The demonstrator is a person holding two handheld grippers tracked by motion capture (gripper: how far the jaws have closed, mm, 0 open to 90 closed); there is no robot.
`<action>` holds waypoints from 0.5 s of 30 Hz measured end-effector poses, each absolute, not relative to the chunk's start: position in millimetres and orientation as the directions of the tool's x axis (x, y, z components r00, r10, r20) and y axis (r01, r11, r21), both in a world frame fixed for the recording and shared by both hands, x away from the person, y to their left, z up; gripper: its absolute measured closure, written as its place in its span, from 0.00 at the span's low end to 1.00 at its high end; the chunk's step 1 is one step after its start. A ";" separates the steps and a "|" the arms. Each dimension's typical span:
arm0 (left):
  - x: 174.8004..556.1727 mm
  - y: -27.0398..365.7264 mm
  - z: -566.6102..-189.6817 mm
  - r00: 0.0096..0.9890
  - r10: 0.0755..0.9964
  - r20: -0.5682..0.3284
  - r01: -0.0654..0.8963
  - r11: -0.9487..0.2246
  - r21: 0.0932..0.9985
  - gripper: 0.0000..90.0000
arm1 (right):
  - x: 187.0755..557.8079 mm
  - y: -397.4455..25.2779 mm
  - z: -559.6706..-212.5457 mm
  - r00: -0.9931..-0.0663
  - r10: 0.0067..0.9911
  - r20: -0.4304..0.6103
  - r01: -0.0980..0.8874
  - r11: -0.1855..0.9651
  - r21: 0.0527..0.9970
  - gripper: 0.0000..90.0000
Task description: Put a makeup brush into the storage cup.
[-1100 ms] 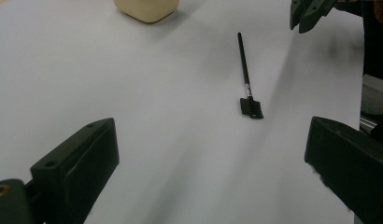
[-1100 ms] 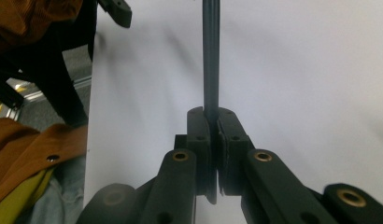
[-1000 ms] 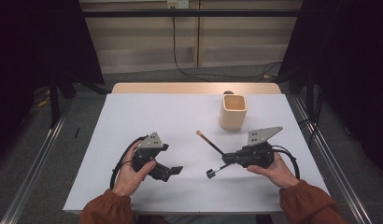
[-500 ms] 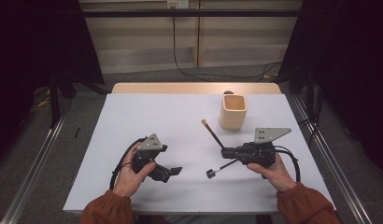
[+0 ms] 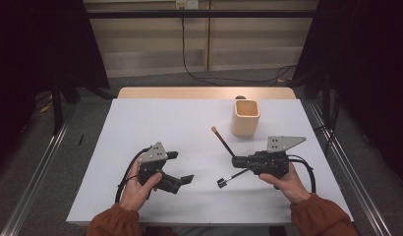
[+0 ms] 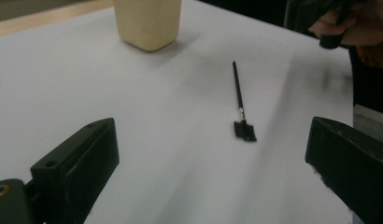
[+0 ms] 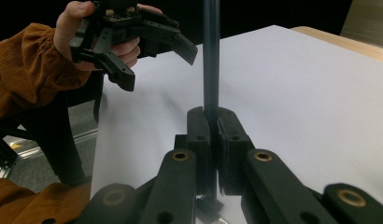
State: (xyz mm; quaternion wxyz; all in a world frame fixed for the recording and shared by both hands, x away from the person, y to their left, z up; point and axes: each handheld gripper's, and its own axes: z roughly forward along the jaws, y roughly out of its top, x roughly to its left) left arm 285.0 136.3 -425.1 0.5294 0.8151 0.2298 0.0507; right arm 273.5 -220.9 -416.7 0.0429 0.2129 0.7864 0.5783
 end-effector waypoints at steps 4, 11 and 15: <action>284.3 132.1 -422.5 0.898 0.403 -0.175 0.306 -0.288 0.907 0.04 | 273.7 -221.2 -417.0 -0.903 0.389 0.179 0.286 0.236 0.929 0.95; 284.7 126.2 -417.8 0.899 0.395 -0.187 0.300 -0.245 0.922 0.03 | 273.7 -219.7 -419.2 -0.903 0.393 0.175 0.287 0.247 0.926 0.95; 286.4 123.2 -414.4 0.908 0.366 -0.202 0.296 -0.222 0.929 0.03 | 274.3 -219.7 -419.8 -0.902 0.395 0.173 0.285 0.246 0.926 0.95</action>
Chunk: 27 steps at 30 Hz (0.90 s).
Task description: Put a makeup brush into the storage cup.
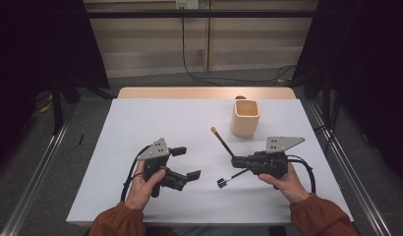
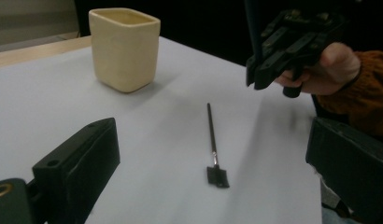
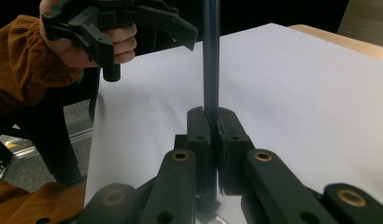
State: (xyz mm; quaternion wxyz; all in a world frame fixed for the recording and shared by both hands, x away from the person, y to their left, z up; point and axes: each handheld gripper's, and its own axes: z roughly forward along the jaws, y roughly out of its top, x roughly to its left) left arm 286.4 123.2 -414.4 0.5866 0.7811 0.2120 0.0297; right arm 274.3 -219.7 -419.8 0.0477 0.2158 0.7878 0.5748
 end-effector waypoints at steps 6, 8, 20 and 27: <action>286.9 111.6 -407.4 0.915 0.367 -0.165 0.262 -0.233 0.936 0.03 | 274.5 -219.5 -420.3 -0.901 0.397 0.174 0.287 0.245 0.926 0.95; 287.8 107.2 -406.9 0.919 0.360 -0.163 0.255 -0.224 0.941 0.04 | 274.4 -218.7 -420.6 -0.902 0.394 0.173 0.286 0.248 0.926 0.95; 294.2 84.8 -397.4 0.927 0.350 -0.136 0.221 -0.215 0.951 0.08 | 275.2 -218.3 -422.9 -0.900 0.399 0.177 0.292 0.249 0.924 0.95; 298.2 79.8 -394.7 0.925 0.357 -0.129 0.209 -0.195 0.958 0.22 | 275.4 -218.3 -423.8 -0.899 0.401 0.175 0.292 0.251 0.923 0.95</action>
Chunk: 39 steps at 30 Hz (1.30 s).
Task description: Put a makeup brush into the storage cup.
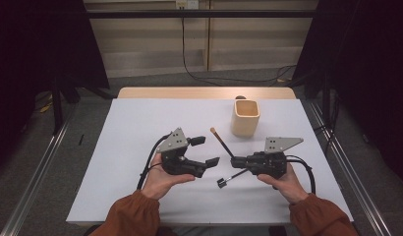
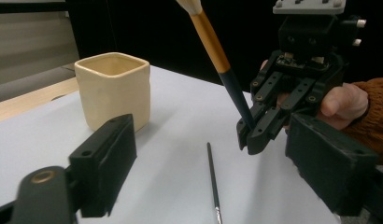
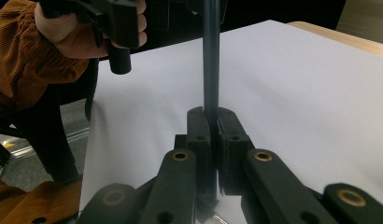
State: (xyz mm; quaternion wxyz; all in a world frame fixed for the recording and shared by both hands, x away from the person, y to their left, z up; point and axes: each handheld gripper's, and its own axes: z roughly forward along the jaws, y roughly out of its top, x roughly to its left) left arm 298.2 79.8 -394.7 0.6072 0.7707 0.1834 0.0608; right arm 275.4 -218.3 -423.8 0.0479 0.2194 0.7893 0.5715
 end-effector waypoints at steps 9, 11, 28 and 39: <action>302.0 72.7 -390.1 0.934 0.336 -0.123 0.197 -0.196 0.961 0.44 | 277.2 -219.3 -428.5 -0.897 0.402 0.183 0.302 0.256 0.918 0.95; 302.6 70.6 -389.5 0.932 0.334 -0.137 0.208 -0.187 0.960 0.50 | 277.2 -219.4 -428.2 -0.897 0.404 0.180 0.300 0.256 0.919 0.95; 308.1 68.8 -389.5 0.911 0.326 -0.252 0.304 -0.120 0.945 0.70 | 277.2 -215.3 -433.0 -0.901 0.397 0.177 0.302 0.278 0.912 0.95; 308.4 69.9 -388.9 0.906 0.294 -0.305 0.348 -0.105 0.932 0.87 | 276.4 -212.8 -435.0 -0.904 0.390 0.174 0.301 0.291 0.908 0.95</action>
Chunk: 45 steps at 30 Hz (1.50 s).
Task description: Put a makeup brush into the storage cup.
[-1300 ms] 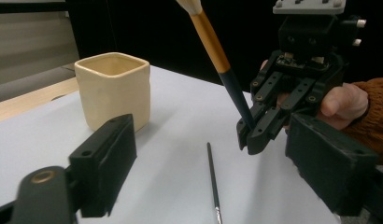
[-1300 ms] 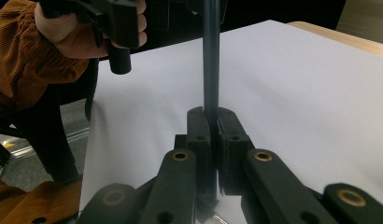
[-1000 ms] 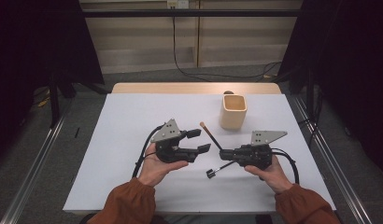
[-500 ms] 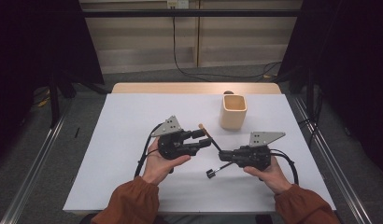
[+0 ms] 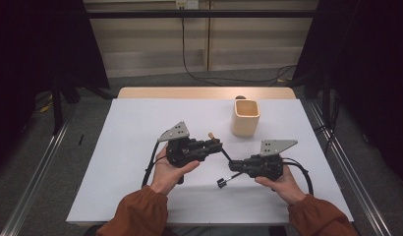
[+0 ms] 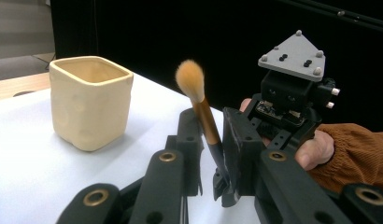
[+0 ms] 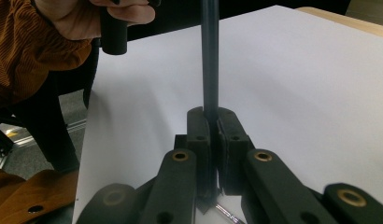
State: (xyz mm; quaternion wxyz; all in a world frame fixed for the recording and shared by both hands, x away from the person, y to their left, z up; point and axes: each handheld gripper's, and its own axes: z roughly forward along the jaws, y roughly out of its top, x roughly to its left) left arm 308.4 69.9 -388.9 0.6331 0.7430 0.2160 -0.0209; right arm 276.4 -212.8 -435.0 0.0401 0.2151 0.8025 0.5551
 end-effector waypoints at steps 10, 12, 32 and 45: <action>304.7 69.2 -385.0 0.908 0.252 -0.335 0.370 -0.109 0.922 0.93 | 276.5 -211.6 -435.9 -0.906 0.382 0.181 0.307 0.298 0.904 0.93; 303.3 68.7 -384.2 0.913 0.249 -0.321 0.359 -0.120 0.926 0.93 | 277.1 -211.5 -436.0 -0.906 0.381 0.183 0.308 0.298 0.904 0.92; 302.8 72.9 -380.7 0.915 0.271 -0.300 0.342 -0.122 0.932 0.93 | 277.1 -214.9 -429.6 -0.895 0.383 0.230 0.337 0.241 0.910 0.34; 303.4 76.5 -375.9 0.915 0.279 -0.292 0.339 -0.136 0.931 0.93 | 276.2 -218.1 -428.3 -0.885 0.412 0.216 0.329 0.226 0.917 0.10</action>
